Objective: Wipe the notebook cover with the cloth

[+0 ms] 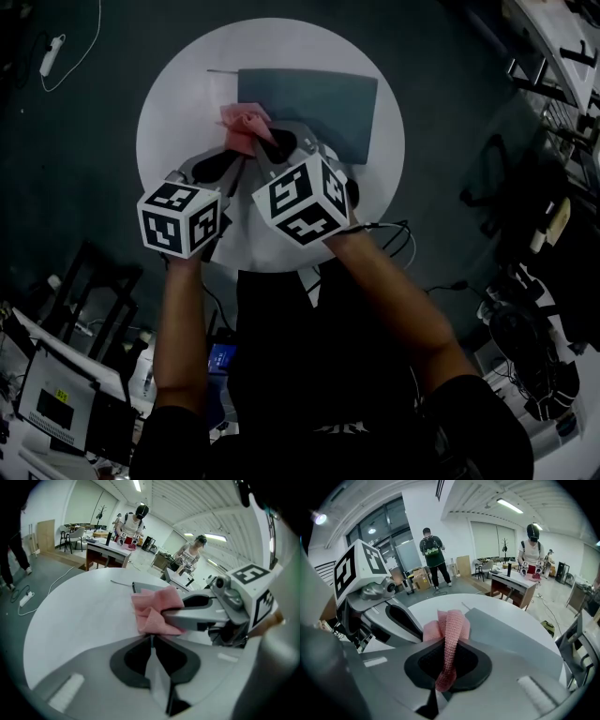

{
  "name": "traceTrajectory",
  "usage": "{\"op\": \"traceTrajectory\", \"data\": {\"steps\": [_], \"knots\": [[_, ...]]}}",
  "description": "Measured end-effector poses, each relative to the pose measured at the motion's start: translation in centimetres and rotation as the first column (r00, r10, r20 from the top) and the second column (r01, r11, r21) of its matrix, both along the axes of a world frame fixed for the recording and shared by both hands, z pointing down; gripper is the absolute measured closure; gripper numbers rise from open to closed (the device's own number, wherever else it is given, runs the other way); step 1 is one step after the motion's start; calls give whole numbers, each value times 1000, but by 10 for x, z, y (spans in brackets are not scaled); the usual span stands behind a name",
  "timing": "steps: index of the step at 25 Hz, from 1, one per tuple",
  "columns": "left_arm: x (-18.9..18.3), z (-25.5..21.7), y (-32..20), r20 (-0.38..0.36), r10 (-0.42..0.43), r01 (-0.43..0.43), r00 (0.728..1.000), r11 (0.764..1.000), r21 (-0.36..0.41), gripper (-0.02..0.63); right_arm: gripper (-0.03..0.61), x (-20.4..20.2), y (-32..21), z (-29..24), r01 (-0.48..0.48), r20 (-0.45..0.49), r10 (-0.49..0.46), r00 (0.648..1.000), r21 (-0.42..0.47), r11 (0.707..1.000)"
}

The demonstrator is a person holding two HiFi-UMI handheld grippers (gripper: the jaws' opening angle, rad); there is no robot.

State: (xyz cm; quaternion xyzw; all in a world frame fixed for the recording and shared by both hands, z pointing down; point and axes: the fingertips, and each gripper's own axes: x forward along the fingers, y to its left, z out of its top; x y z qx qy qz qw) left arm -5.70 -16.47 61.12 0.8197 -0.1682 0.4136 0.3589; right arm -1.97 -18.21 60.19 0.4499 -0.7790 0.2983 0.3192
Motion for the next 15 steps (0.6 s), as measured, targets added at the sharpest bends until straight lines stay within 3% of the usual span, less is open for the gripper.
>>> {"op": "traceTrajectory", "data": {"steps": [15], "knots": [[11, 1, 3, 47, 16, -17, 999, 1000, 12, 580, 569, 82, 39, 2, -62, -46, 62, 997, 0, 998]]}}
